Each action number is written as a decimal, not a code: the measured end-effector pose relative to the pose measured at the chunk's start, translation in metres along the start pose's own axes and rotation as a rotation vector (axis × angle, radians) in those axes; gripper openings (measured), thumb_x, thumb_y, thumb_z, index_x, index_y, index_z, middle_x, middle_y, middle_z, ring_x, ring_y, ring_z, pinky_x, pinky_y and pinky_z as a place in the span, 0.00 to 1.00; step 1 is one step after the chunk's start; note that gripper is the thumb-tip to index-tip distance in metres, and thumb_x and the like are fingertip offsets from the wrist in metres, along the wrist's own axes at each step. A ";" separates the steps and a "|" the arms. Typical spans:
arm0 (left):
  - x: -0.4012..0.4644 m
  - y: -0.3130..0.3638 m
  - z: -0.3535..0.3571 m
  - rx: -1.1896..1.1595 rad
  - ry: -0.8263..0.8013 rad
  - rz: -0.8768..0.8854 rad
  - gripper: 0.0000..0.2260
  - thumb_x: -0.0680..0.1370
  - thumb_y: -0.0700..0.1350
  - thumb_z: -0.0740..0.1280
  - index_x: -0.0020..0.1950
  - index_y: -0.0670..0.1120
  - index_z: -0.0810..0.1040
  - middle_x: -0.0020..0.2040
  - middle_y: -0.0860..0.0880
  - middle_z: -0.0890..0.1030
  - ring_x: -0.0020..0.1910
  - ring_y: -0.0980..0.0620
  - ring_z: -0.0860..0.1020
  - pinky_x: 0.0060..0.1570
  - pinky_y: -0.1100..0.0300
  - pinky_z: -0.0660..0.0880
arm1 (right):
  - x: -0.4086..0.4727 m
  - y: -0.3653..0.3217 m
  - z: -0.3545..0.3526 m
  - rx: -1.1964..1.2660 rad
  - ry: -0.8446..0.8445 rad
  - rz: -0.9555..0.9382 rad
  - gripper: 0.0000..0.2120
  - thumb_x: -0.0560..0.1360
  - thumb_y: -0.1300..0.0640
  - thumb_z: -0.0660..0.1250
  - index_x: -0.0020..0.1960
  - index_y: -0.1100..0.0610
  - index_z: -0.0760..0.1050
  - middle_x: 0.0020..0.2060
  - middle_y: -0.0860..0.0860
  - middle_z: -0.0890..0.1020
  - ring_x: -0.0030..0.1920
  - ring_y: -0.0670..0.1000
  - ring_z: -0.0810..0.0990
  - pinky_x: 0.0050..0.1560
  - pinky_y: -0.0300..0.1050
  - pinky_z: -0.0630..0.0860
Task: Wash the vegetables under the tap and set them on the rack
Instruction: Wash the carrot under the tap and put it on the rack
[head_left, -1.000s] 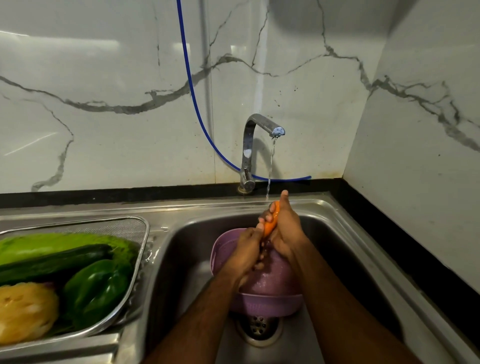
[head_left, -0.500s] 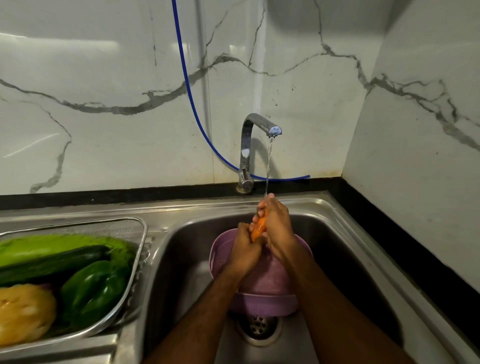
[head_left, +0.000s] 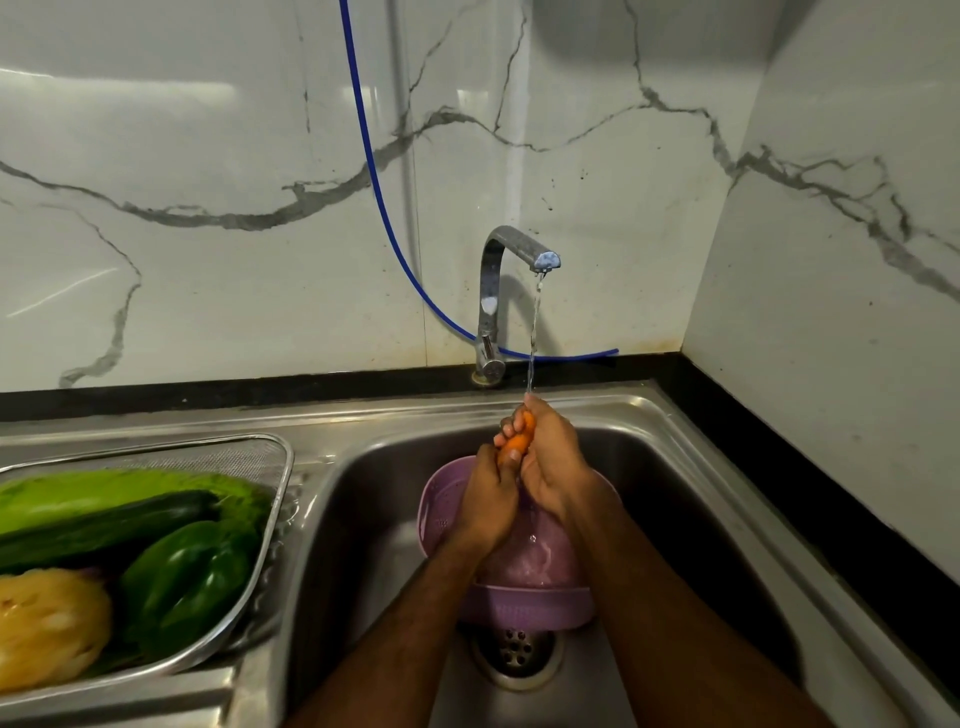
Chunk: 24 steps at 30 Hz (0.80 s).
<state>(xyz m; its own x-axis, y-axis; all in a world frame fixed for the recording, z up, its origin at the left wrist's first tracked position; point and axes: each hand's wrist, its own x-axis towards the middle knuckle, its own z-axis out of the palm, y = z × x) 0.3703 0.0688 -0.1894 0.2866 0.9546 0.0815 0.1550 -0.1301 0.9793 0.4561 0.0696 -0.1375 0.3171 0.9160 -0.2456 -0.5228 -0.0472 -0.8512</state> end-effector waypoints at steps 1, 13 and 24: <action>0.001 -0.001 -0.001 0.001 0.012 -0.011 0.12 0.85 0.51 0.55 0.61 0.47 0.73 0.52 0.47 0.81 0.45 0.53 0.79 0.45 0.55 0.76 | -0.002 0.000 0.001 0.025 -0.016 0.006 0.19 0.84 0.54 0.58 0.36 0.58 0.72 0.30 0.54 0.75 0.32 0.50 0.75 0.43 0.46 0.74; 0.003 0.001 -0.002 0.043 0.061 -0.014 0.14 0.85 0.51 0.56 0.59 0.43 0.74 0.49 0.47 0.81 0.45 0.52 0.78 0.43 0.55 0.74 | -0.001 0.001 -0.001 0.042 -0.036 0.060 0.16 0.84 0.53 0.59 0.40 0.59 0.74 0.33 0.55 0.76 0.36 0.52 0.76 0.47 0.48 0.77; 0.002 0.016 0.002 -0.169 0.031 -0.140 0.11 0.85 0.53 0.57 0.53 0.46 0.71 0.40 0.48 0.77 0.36 0.53 0.76 0.31 0.59 0.70 | 0.006 -0.001 -0.013 -0.125 -0.082 0.053 0.19 0.84 0.43 0.61 0.54 0.58 0.80 0.45 0.54 0.84 0.49 0.53 0.82 0.60 0.54 0.79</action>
<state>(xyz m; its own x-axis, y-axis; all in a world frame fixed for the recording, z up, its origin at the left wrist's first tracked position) 0.3748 0.0678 -0.1738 0.2442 0.9682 -0.0546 0.0300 0.0487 0.9984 0.4692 0.0696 -0.1443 0.2236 0.9401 -0.2574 -0.4332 -0.1407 -0.8902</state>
